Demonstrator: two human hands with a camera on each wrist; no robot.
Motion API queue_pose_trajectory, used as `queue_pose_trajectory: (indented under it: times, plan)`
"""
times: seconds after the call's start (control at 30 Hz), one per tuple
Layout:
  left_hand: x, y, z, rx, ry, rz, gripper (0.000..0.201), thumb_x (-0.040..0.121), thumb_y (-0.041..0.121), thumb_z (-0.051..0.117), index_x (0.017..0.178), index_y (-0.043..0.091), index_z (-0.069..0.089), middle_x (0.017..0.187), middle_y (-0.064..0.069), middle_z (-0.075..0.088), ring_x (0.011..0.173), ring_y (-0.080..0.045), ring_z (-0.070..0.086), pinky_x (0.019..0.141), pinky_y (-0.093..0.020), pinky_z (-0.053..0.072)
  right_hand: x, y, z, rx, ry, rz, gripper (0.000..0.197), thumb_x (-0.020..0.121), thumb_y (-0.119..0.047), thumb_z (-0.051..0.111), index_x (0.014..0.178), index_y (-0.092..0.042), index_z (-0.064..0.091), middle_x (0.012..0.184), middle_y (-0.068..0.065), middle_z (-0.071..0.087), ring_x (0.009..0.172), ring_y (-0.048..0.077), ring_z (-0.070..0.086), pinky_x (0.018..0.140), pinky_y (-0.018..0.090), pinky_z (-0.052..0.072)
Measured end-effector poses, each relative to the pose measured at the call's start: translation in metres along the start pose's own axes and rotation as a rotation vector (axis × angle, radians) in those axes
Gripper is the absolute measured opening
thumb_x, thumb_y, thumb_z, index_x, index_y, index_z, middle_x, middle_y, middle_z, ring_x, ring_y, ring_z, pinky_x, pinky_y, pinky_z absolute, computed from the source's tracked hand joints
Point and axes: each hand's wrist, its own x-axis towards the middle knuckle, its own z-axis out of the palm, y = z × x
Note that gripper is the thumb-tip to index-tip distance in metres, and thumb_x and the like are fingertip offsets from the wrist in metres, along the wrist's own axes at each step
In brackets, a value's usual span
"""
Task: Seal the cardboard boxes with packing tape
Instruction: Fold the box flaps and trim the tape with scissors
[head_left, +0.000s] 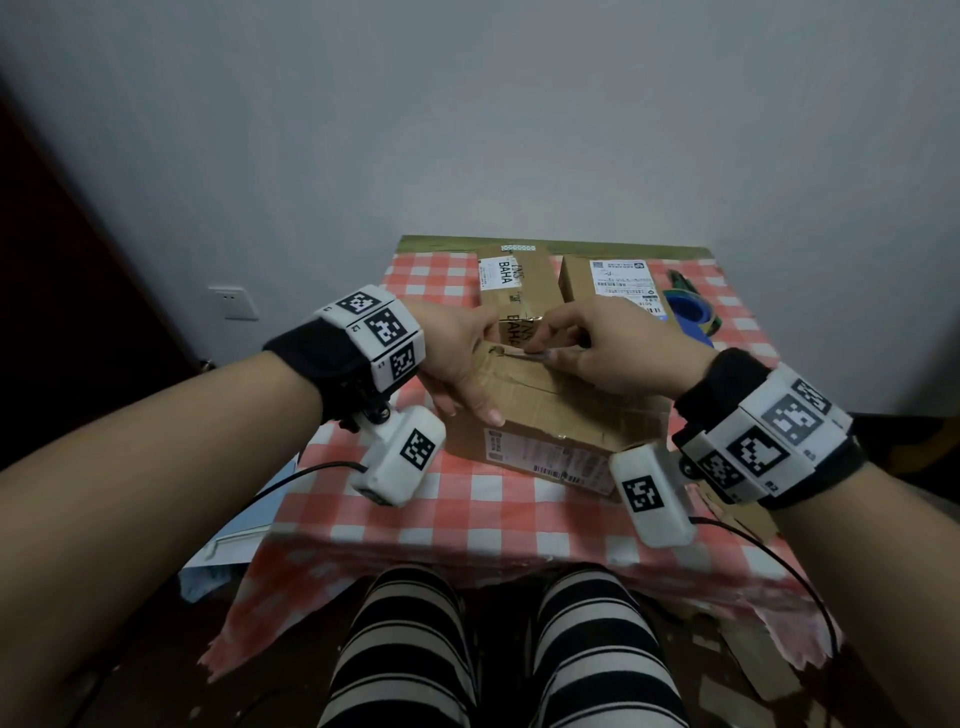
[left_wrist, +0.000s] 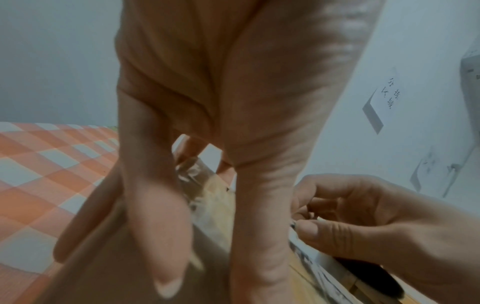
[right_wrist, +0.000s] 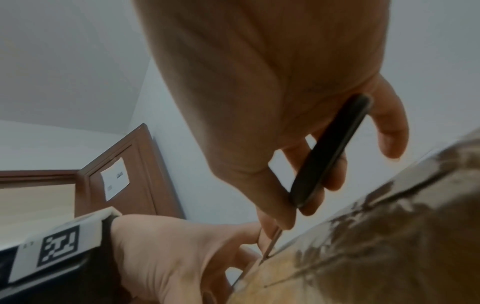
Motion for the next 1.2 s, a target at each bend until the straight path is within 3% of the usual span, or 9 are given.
queue_pose_trajectory:
  times: [0.13,0.27,0.47,0.57,0.7,0.8,0.87,1.03,1.2]
  plan:
    - [0.001,-0.004,0.001,-0.009,0.022,0.019,0.063,0.063,0.012,0.087,0.103,0.019,0.039,0.093,-0.007,0.059,0.066,-0.021,0.065,0.047,-0.023,0.055,-0.003,-0.016,-0.003,-0.132,0.025,0.025,0.022,0.091,-0.024,0.057,0.098,-0.041,0.069,0.102,-0.012,0.066,0.104,0.019,0.058,0.089,0.041,0.050]
    - [0.002,-0.012,0.003,-0.026,0.046,0.041,0.066,0.061,0.015,0.089,0.106,0.021,0.040,0.098,-0.006,0.059,0.081,-0.025,0.064,0.052,-0.026,0.056,-0.005,-0.032,-0.005,-0.273,0.052,0.025,0.030,0.088,-0.019,0.053,0.101,-0.040,0.071,0.105,-0.010,0.068,0.104,0.021,0.056,0.077,0.034,0.045]
    - [0.006,-0.017,0.004,-0.059,0.035,0.056,0.069,0.059,0.018,0.089,0.108,0.023,0.041,0.097,-0.006,0.059,0.076,-0.023,0.061,0.058,-0.028,0.054,-0.001,-0.054,-0.004,-0.440,0.068,0.029,0.024,0.088,-0.026,0.053,0.102,-0.034,0.072,0.106,-0.003,0.067,0.103,0.026,0.055,0.073,0.032,0.034]
    - [0.009,-0.019,0.003,-0.073,0.035,0.065,0.068,0.058,0.020,0.090,0.105,0.026,0.040,0.097,-0.006,0.058,0.068,-0.020,0.058,0.058,-0.028,0.053,0.000,-0.064,-0.001,-0.551,0.079,0.043,0.019,0.091,-0.026,0.053,0.101,-0.026,0.069,0.094,-0.001,0.062,0.101,0.027,0.053,0.073,0.033,0.029]
    - [0.010,-0.019,0.002,-0.089,0.022,0.075,0.080,0.051,0.023,0.091,0.114,0.024,0.041,0.101,-0.009,0.058,0.065,-0.019,0.054,0.055,-0.026,0.050,0.001,-0.077,0.004,-0.614,0.121,0.095,0.014,0.092,-0.019,0.050,0.078,-0.023,0.052,0.068,-0.002,0.035,0.096,0.030,0.054,0.071,0.035,0.027]
    - [0.010,-0.018,0.002,-0.079,0.005,0.074,0.084,0.035,0.033,0.087,0.105,0.029,0.042,0.106,-0.014,0.059,0.073,-0.023,0.054,0.053,-0.026,0.049,0.002,-0.075,0.010,-0.592,0.147,0.114,0.011,0.093,-0.018,0.047,0.089,-0.022,0.056,0.069,-0.002,0.034,0.090,0.029,0.052,0.070,0.034,0.027]
    - [0.011,-0.017,0.001,-0.083,-0.002,0.070,0.075,0.037,0.034,0.087,0.096,0.032,0.040,0.102,-0.012,0.058,0.071,-0.022,0.053,0.051,-0.024,0.048,0.002,-0.070,0.013,-0.579,0.170,0.120,0.015,0.093,-0.019,0.047,0.095,-0.022,0.061,0.067,-0.004,0.033,0.081,0.026,0.044,0.066,0.034,0.027]
    - [0.017,-0.020,-0.001,-0.063,0.019,0.061,0.069,0.061,0.023,0.088,0.110,0.025,0.040,0.095,-0.005,0.056,0.061,-0.015,0.052,0.048,-0.021,0.047,0.002,-0.054,0.016,-0.513,0.181,0.099,0.022,0.092,-0.025,0.051,0.101,-0.029,0.071,0.084,0.000,0.058,0.084,0.025,0.050,0.063,0.033,0.029]
    - [0.014,-0.016,-0.002,-0.059,-0.003,0.047,0.076,0.053,0.027,0.087,0.113,0.024,0.041,0.097,-0.006,0.058,0.073,-0.022,0.055,0.052,-0.024,0.047,-0.001,-0.039,0.019,-0.423,0.206,0.069,0.022,0.092,-0.029,0.053,0.105,-0.033,0.071,0.098,0.001,0.065,0.098,0.028,0.055,0.065,0.034,0.035]
